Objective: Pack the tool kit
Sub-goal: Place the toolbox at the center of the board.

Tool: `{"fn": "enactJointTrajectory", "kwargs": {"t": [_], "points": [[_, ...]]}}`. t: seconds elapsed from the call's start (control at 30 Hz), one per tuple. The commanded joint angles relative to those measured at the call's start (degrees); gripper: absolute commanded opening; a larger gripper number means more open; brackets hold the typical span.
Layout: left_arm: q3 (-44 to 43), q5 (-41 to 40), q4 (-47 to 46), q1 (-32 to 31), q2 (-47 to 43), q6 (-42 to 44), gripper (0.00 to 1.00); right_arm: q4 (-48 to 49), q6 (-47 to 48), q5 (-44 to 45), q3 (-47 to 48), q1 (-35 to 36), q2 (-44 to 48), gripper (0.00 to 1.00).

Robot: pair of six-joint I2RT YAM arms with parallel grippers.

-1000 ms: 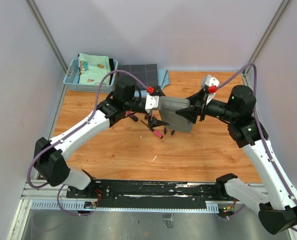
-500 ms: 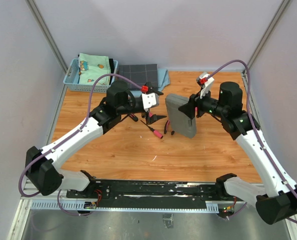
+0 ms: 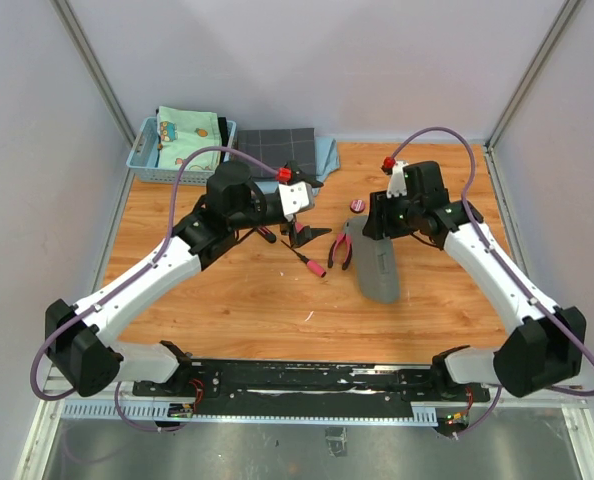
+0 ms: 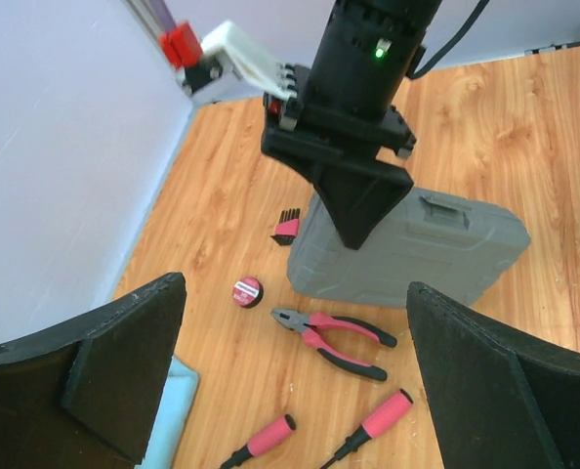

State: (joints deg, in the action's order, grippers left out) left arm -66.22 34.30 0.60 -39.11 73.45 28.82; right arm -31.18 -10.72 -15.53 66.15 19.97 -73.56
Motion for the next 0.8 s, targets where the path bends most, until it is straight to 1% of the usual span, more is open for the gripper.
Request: {"fn": "enactJointTrajectory", "kwargs": {"t": [0.0,0.1,0.2,0.23,0.27,0.43,0.53,0.77], "points": [[-2.3,-0.3,0.7,-0.4,-0.5,-1.1,0.99,-5.0,-4.7,4.9,4.8,0.1,-3.1,0.01],[-2.7,-0.3,1.2,-0.4,-0.3,-1.3,0.99,-7.2,-5.6,8.1,5.9,0.0,-5.0,0.01],[-3.0,-0.1,1.8,-0.4,0.0,-1.3,0.99,-8.8,-6.2,9.4,7.1,0.1,-7.5,0.01],[-3.1,-0.1,2.1,-0.4,0.1,-1.4,0.99,-9.3,-6.4,9.6,7.5,0.1,-8.3,0.03],[-3.2,0.1,2.3,-0.3,0.2,-1.4,0.99,-9.6,-6.8,9.8,7.8,0.1,-9.1,0.06],[-3.0,0.6,2.8,-0.3,0.3,-1.3,0.99,-10.0,-7.5,10.5,8.3,0.0,-11.9,0.30],[-3.1,1.1,3.3,-0.3,0.4,-1.4,0.99,-10.0,-7.5,9.9,8.3,-0.1,-13.4,0.39],[-3.0,1.4,3.9,-0.4,0.3,-0.9,0.99,-10.0,-7.5,7.2,8.5,-0.1,-15.6,0.39]]}}
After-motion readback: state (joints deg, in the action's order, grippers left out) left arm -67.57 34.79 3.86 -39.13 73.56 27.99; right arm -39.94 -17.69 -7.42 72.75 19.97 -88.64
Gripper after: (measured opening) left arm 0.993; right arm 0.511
